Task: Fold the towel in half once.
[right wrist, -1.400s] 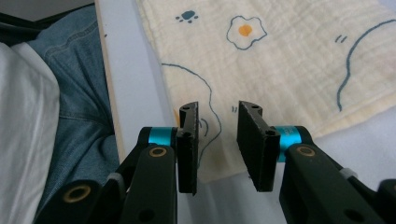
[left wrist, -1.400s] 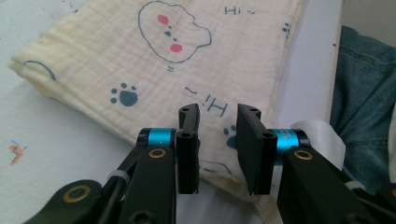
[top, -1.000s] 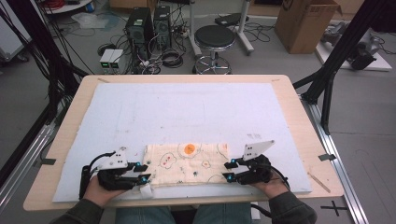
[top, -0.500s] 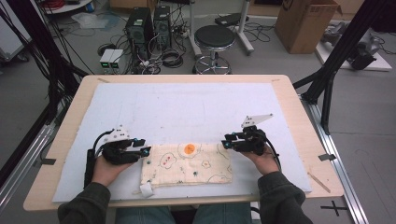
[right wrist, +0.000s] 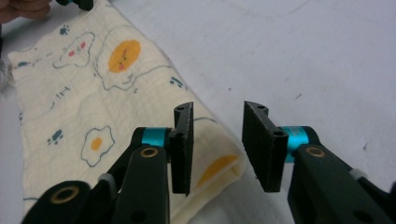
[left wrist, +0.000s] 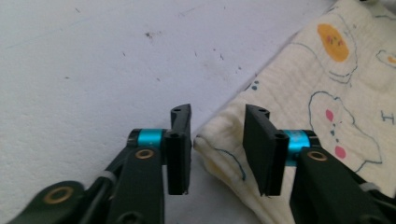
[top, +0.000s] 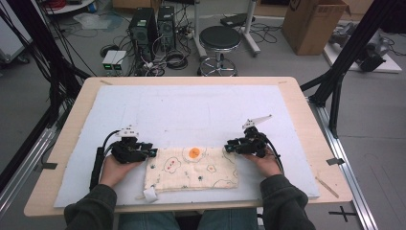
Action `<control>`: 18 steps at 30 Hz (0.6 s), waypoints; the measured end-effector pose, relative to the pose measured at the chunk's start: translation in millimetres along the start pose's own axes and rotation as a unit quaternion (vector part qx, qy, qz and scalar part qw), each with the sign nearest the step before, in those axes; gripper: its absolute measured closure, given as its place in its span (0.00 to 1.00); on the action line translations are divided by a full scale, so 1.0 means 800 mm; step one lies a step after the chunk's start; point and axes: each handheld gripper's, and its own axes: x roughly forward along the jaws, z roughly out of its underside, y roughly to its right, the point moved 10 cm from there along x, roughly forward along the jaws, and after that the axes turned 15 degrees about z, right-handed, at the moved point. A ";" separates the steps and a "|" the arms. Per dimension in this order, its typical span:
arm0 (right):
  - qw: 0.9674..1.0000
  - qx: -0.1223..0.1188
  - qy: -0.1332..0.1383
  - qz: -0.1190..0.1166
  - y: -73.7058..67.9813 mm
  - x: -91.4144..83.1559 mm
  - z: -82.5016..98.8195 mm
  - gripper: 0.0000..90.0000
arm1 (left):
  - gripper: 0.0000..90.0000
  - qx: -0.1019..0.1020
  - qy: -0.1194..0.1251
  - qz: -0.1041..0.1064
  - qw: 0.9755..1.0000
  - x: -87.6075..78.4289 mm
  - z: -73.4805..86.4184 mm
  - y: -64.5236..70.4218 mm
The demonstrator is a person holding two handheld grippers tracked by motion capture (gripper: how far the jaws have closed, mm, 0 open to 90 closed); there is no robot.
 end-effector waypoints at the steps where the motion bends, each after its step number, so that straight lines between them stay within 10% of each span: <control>1: 1.000 -0.004 -0.003 0.002 0.000 0.002 0.002 0.77 | 0.75 0.003 -0.004 0.001 1.000 0.000 0.001 0.000; 6: 1.000 -0.017 -0.018 0.013 0.000 0.004 0.007 0.91 | 0.91 0.014 -0.014 -0.007 1.000 0.003 0.005 0.001; 18: 0.998 -0.031 -0.023 0.052 0.005 0.001 0.011 0.95 | 0.95 0.012 -0.010 -0.033 0.999 -0.004 0.007 -0.002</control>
